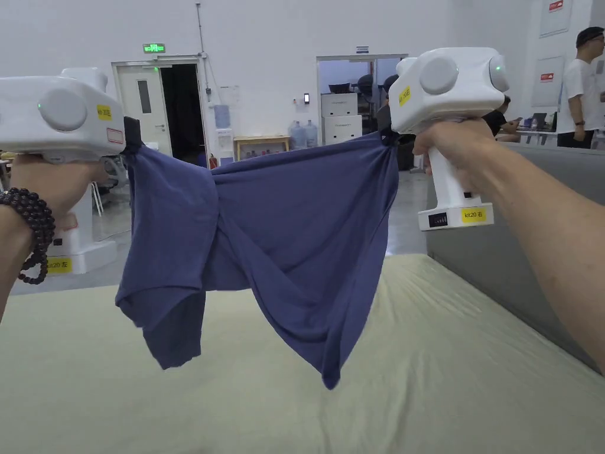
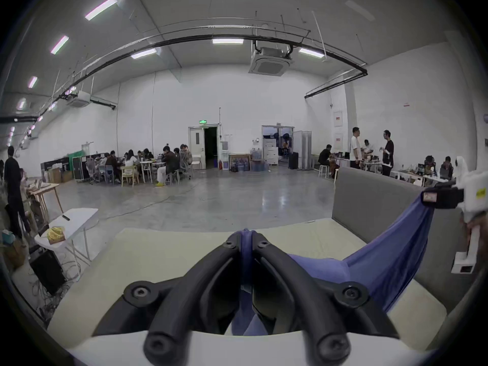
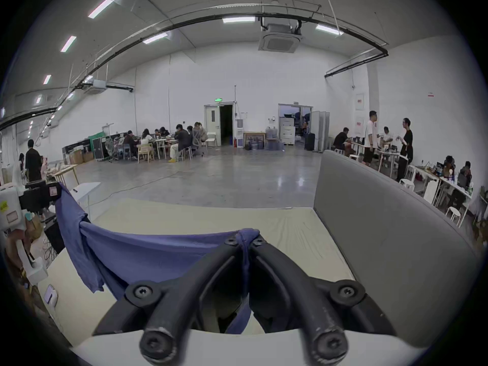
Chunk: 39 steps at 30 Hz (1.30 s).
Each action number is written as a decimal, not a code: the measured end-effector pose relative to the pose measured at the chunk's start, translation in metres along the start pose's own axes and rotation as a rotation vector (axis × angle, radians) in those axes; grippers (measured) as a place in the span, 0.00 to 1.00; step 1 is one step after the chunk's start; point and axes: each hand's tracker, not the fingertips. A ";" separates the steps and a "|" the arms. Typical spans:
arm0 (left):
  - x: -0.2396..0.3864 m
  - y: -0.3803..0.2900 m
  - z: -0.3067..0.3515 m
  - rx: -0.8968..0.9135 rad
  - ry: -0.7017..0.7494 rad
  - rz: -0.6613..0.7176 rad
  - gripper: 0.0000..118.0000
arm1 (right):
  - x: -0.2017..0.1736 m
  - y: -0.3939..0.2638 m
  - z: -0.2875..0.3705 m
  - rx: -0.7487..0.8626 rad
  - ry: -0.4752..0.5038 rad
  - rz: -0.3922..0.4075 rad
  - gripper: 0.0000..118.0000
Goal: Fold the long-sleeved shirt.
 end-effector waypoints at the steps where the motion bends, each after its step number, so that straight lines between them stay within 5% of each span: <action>1: 0.001 -0.003 -0.004 0.003 0.010 -0.012 0.00 | 0.000 0.000 -0.001 0.015 0.001 -0.006 0.00; 7: 0.004 -0.057 -0.030 -0.032 -0.010 -0.022 0.00 | 0.009 -0.035 -0.037 -0.001 0.014 -0.006 0.00; 16: 0.023 -0.264 -0.058 -0.312 -0.045 0.003 0.00 | 0.019 -0.228 -0.105 -0.288 0.022 -0.061 0.00; 22: 0.016 -0.300 -0.010 -0.320 -0.080 0.022 0.00 | 0.030 -0.280 -0.056 -0.292 0.093 -0.086 0.00; 26: 0.012 -0.323 0.074 -0.294 -0.148 0.039 0.00 | 0.032 -0.324 0.019 -0.301 0.165 0.045 0.00; 31: 0.025 -0.396 0.173 -0.395 -0.210 -0.032 0.00 | 0.025 -0.419 0.108 -0.469 0.218 0.106 0.00; 34: 0.032 -0.449 0.209 -0.502 -0.237 0.002 0.00 | 0.017 -0.482 0.130 -0.654 0.247 0.203 0.00; 39: 0.036 -0.500 0.224 -0.568 -0.217 -0.013 0.00 | 0.005 -0.538 0.129 -0.762 0.211 0.236 0.00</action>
